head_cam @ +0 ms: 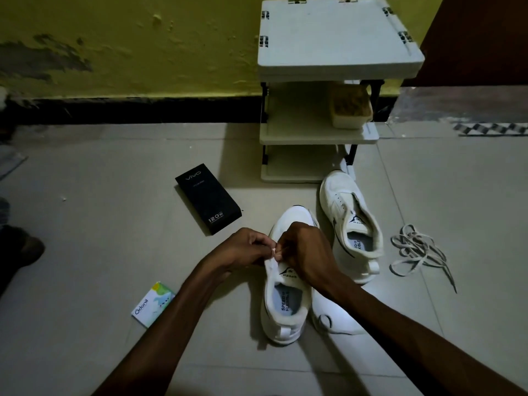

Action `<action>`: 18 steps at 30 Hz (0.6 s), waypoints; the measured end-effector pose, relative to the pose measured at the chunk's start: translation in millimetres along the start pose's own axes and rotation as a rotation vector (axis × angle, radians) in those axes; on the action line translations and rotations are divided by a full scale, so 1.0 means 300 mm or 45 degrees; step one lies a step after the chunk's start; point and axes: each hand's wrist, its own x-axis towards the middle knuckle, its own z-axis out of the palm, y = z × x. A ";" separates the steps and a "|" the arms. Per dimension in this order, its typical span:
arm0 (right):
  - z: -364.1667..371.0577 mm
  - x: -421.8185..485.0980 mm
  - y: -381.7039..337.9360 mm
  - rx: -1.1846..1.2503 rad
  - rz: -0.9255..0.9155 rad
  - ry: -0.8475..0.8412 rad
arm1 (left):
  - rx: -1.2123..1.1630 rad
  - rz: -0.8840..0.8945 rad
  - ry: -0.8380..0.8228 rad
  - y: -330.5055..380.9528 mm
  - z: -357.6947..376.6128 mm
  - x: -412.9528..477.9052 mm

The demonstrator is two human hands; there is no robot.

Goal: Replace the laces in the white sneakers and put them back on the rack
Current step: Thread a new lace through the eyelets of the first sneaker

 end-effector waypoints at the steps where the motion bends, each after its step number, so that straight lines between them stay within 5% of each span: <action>1: 0.000 -0.002 0.001 0.026 0.023 0.000 | 0.025 -0.005 0.001 0.001 -0.002 0.000; 5: 0.009 -0.008 0.012 0.180 0.154 0.104 | 0.040 -0.041 0.009 -0.004 -0.009 0.000; 11: 0.021 -0.004 0.029 0.169 0.046 0.125 | 0.029 -0.022 0.033 -0.021 -0.001 0.002; 18: 0.005 0.031 0.042 -0.032 -0.071 -0.080 | 0.047 -0.003 0.060 -0.034 0.004 0.021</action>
